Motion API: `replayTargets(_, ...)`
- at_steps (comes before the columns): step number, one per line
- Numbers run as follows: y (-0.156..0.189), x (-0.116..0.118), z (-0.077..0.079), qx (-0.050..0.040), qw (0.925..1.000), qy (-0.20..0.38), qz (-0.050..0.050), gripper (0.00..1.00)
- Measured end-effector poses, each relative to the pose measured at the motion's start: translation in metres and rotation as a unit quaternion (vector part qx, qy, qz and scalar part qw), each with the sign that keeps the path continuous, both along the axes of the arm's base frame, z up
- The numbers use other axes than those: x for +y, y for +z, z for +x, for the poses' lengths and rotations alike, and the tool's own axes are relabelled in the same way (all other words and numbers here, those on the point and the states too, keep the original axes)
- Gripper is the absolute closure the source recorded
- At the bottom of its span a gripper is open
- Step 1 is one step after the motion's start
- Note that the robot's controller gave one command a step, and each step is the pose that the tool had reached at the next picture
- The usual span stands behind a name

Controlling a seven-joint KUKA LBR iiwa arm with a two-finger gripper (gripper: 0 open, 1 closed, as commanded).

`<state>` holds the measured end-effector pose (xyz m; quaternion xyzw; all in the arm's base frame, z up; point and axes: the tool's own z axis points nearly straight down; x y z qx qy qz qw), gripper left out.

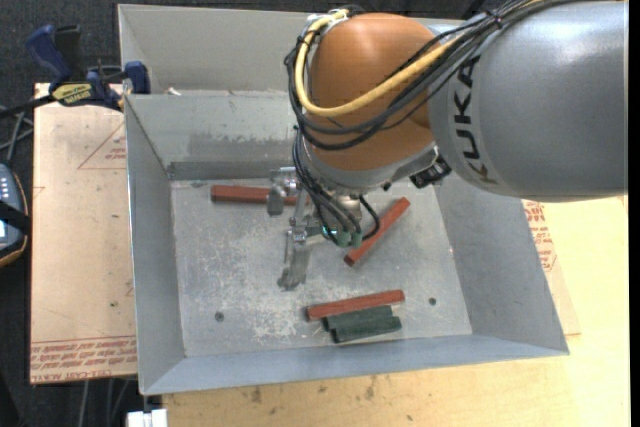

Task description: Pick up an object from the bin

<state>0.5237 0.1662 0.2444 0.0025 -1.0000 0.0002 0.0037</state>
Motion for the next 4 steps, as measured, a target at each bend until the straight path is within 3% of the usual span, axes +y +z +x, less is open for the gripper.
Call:
replayTargets(1, 0.005, -0.001, 0.002, -0.004, 1.0, -0.002, 0.001, 0.0)
replayTargets(2, -0.047, -0.039, 0.009, -0.0071, 0.9999, 0.013, 0.002, 0.0)
replayTargets(3, -0.075, -0.058, 0.039, -0.0028, 0.9989, -0.047, 0.0, 0.0)
replayTargets(4, -0.113, -0.07, 0.049, -0.0058, 0.9996, -0.026, 0.001, 0.0)
